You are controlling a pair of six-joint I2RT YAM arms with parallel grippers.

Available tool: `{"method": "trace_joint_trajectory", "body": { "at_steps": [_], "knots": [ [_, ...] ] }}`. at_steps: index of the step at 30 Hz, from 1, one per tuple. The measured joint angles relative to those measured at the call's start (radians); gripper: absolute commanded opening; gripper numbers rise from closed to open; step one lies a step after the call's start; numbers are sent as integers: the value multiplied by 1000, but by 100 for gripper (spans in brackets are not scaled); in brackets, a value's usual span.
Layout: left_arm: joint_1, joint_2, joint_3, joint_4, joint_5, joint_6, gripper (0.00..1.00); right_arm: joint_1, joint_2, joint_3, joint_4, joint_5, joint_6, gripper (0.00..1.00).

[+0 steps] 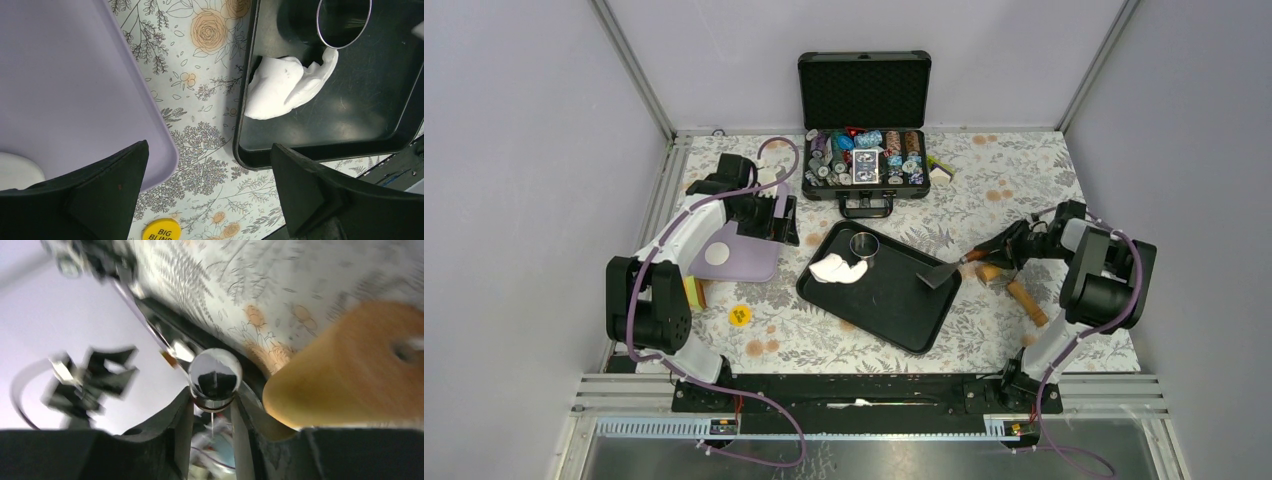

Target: Roll out the dumpling wrappers from the dough

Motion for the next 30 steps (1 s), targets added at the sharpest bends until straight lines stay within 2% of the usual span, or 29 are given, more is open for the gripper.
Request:
{"method": "trace_joint_trajectory", "body": {
  "at_steps": [1,3,5,7,11,14,19,25,30],
  "knots": [
    [0,-2,0,0,-1,0,99,0,-10,6,-2,35,136,1],
    [0,-11,0,1,-3,0,99,3,-29,-11,279,92,328,0],
    [0,-21,0,5,-5,0,99,2,-28,10,642,156,439,0],
    [0,-31,0,8,-11,1,99,0,-34,55,922,212,507,0],
    [0,-38,0,11,-22,2,99,-3,-40,119,1188,257,568,0],
    [0,-38,0,14,-27,4,99,2,-40,128,1271,259,593,0],
    [0,-38,0,18,-30,4,99,29,-38,50,1291,251,575,0],
    [0,-38,0,18,-36,3,99,97,-39,-79,1191,256,470,0],
    [0,-38,0,18,-39,3,99,126,-39,-96,1110,280,380,0]
  ]
}}
